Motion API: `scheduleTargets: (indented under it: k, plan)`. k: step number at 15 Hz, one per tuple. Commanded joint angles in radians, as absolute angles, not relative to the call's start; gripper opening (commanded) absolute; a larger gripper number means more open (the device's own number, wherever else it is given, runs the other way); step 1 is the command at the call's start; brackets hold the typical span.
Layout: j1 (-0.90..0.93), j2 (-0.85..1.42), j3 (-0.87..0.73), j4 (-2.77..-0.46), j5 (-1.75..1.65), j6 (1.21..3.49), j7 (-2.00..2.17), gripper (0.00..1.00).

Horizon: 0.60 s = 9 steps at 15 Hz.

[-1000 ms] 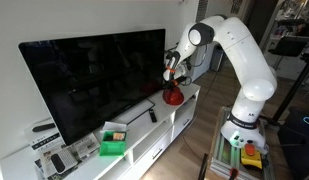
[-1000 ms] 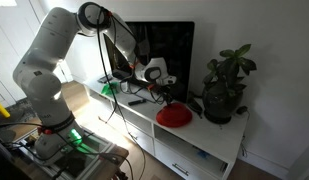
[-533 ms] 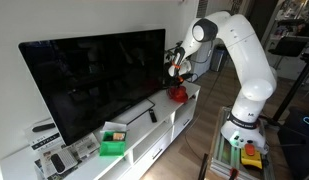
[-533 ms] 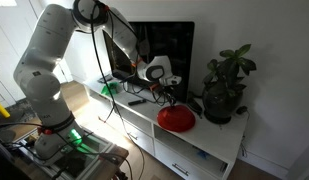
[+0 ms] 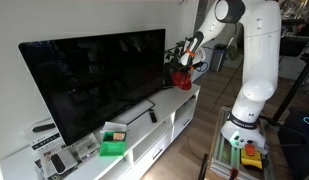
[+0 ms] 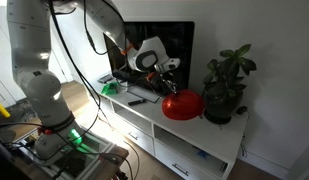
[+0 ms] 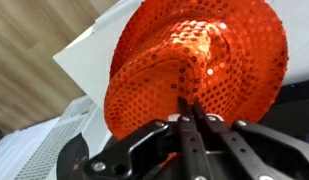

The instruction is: Hang the red hat on the right corner of the TV

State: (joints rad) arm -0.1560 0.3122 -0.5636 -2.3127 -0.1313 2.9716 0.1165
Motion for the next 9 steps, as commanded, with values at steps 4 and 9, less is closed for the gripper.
scheduleTargets:
  k: [4,9]
  plan:
    - [-0.003,0.022,-0.796,-2.490,-0.485,3.209,0.102,0.01]
    - [-0.028,0.063,-0.767,-2.456,-0.452,3.202,0.110,0.05]
